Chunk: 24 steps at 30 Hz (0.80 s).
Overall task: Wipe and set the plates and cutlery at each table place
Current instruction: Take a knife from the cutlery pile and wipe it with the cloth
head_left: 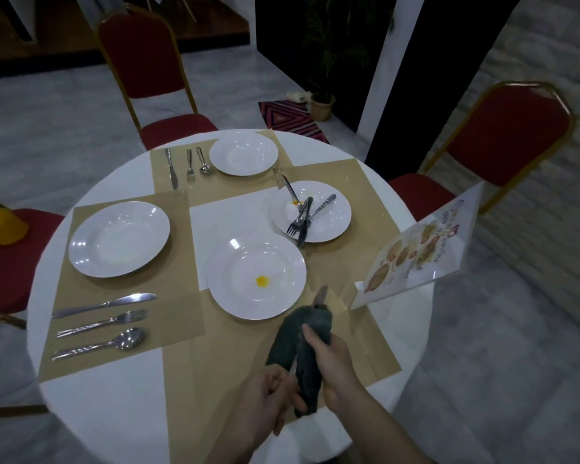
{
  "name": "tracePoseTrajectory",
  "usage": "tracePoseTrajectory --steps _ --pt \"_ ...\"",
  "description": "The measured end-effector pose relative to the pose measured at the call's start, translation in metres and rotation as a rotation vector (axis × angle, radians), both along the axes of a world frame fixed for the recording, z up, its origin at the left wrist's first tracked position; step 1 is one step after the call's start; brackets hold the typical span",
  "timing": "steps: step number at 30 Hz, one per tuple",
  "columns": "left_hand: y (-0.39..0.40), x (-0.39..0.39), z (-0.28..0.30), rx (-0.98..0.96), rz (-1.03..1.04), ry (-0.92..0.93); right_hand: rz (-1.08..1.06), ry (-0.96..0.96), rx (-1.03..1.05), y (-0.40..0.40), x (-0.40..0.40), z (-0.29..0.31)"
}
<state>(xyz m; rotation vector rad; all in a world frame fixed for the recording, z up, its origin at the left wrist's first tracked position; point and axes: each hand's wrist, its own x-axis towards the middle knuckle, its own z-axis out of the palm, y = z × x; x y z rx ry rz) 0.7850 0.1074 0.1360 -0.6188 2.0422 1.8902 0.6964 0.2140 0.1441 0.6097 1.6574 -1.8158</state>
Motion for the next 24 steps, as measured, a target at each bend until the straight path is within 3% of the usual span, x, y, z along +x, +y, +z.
tracePoseTrajectory --steps 2,7,11,17,24 --pt "0.009 0.000 -0.001 -0.010 -0.020 -0.015 -0.041 -0.010 0.020 0.012 -0.011 -0.005" --pt "0.034 -0.013 0.011 0.076 0.075 -0.010 0.177 0.031 -0.010 0.029 -0.001 -0.004" --pt "0.044 -0.010 0.006 0.076 -0.008 -0.037 -0.026 -0.063 0.076 0.049 -0.031 -0.018" --pt "0.042 0.013 -0.011 0.144 0.029 -0.073 -0.024 -0.080 0.114 0.057 -0.045 -0.042" --pt "0.042 0.051 -0.044 0.146 0.187 -0.112 -0.047 0.224 0.392 0.088 -0.045 -0.061"
